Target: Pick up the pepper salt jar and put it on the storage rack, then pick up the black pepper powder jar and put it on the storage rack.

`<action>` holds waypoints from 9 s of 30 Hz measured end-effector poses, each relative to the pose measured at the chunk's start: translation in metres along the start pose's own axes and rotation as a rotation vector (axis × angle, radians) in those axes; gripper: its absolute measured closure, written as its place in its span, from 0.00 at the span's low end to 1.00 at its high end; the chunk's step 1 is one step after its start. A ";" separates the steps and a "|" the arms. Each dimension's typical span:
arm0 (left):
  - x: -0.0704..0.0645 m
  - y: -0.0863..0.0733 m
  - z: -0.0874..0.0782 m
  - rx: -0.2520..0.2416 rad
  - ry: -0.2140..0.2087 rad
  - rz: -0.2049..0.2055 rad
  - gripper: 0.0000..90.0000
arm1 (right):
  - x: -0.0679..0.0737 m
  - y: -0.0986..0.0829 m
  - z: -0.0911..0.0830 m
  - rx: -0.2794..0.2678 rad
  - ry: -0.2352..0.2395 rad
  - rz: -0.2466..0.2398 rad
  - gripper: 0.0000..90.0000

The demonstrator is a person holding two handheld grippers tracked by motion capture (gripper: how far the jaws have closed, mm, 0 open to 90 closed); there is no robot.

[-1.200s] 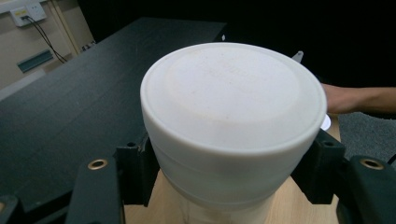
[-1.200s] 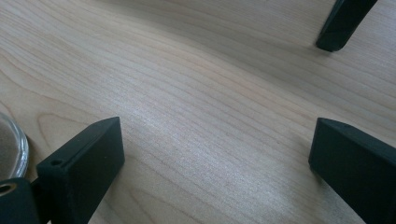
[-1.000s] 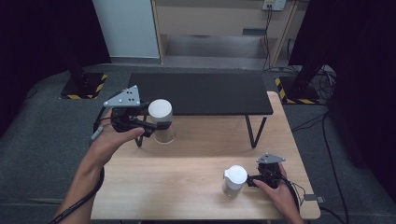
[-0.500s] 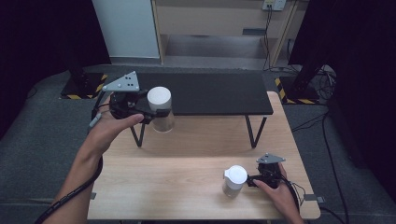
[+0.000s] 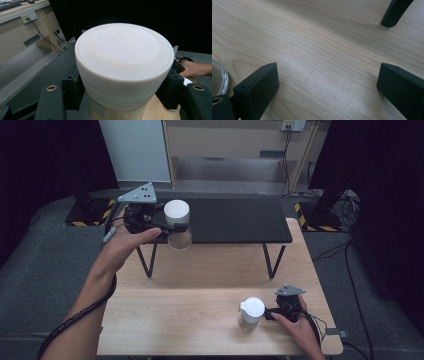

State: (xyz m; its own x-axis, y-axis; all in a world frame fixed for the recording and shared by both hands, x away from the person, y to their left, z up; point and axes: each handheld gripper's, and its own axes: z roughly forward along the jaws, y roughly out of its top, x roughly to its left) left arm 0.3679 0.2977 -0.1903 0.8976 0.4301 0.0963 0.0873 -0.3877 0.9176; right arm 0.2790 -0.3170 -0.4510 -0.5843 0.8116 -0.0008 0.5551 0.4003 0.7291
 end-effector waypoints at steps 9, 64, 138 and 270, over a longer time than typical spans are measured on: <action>0.013 0.001 0.008 -0.003 0.013 -0.008 0.37 | 0.000 0.000 0.000 0.000 0.000 0.000 0.05; 0.048 -0.003 0.049 0.095 0.082 -0.067 0.07 | 0.000 0.000 0.000 0.000 0.000 0.000 0.05; -0.095 -0.083 0.015 0.143 0.192 0.030 0.02 | 0.005 -0.004 -0.004 -0.004 -0.010 0.009 0.07; -0.136 -0.248 0.048 0.392 0.390 -0.373 0.01 | 0.007 -0.021 -0.071 -0.065 0.033 0.012 0.07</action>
State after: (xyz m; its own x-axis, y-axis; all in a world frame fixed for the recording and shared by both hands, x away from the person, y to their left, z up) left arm 0.2450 0.2964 -0.4495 0.5609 0.8279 -0.0008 0.5786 -0.3913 0.7156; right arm 0.2216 -0.3498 -0.4177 -0.5978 0.8011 0.0304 0.5236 0.3614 0.7715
